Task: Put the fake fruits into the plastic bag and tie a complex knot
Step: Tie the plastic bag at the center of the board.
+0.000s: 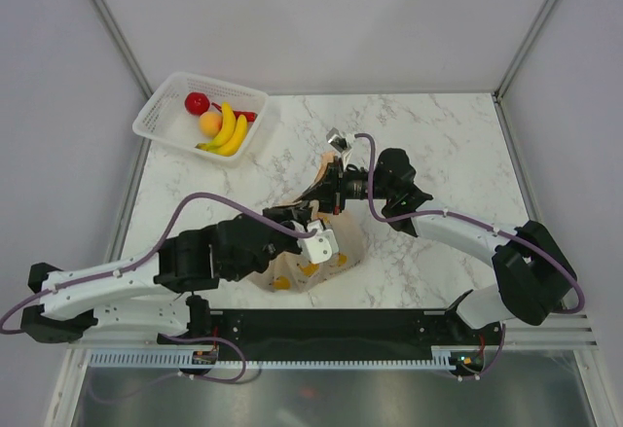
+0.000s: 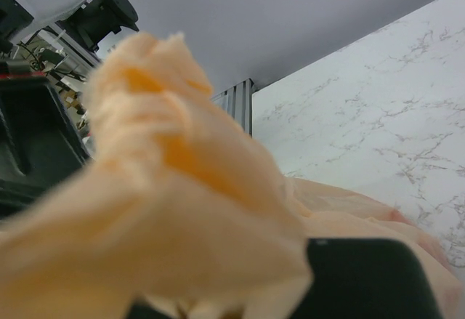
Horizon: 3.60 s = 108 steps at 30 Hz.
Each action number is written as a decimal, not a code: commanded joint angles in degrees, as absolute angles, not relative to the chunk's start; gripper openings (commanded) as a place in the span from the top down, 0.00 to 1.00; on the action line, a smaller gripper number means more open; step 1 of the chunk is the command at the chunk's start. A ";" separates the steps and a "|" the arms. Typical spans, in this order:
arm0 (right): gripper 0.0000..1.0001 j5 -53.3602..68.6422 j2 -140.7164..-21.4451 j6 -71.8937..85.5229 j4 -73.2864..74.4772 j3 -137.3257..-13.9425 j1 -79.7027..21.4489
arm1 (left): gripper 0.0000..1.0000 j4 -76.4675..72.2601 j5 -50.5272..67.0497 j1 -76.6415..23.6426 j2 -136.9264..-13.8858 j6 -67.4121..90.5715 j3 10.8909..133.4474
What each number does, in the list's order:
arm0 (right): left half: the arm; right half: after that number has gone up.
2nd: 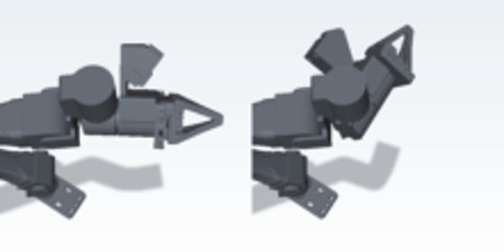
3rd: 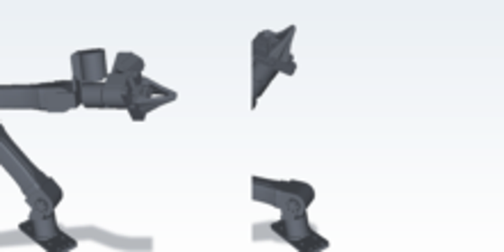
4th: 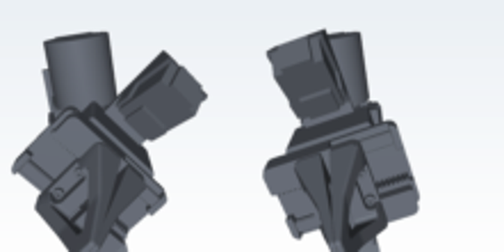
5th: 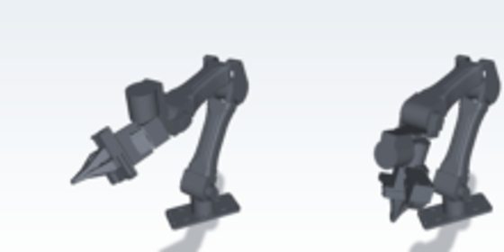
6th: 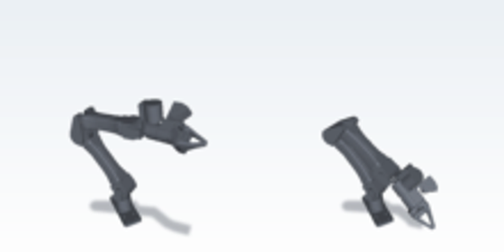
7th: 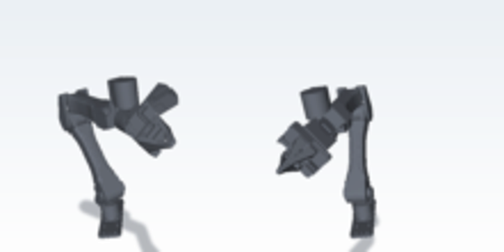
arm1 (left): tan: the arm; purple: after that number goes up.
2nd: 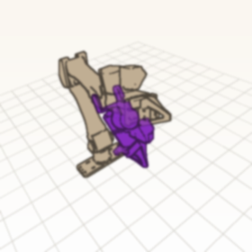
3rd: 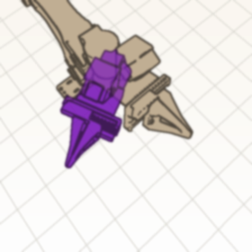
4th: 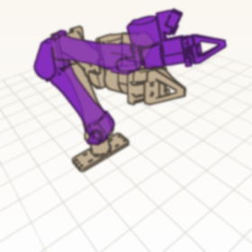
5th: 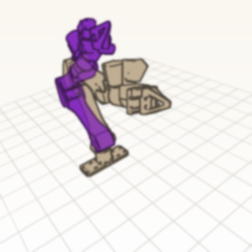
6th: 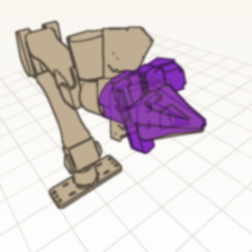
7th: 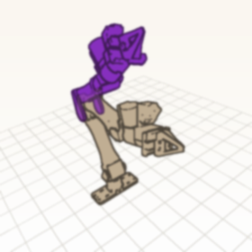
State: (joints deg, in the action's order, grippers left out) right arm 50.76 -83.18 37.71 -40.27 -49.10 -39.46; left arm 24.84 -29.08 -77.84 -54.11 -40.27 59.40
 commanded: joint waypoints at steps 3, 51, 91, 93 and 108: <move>1.00 51.86 -81.56 37.35 -43.51 -49.13 -39.20 | 0.64 23.29 -29.27 -77.61 -53.26 -30.07 65.39; 1.00 43.59 -75.06 55.63 -53.00 -45.09 -33.84 | 0.05 2.83 12.73 -50.89 -49.48 -17.58 45.27; 1.00 45.61 -67.41 67.41 -52.64 -52.74 -33.13 | 0.02 -32.24 47.63 -43.15 -50.18 3.69 36.91; 1.00 45.88 -67.41 68.11 -53.26 -52.65 -33.13 | 0.02 -34.01 47.99 -43.15 -51.76 4.65 37.70; 1.00 45.97 -67.06 67.94 -53.27 -49.13 -33.22 | 0.05 -32.78 44.02 -43.07 -54.05 1.66 41.92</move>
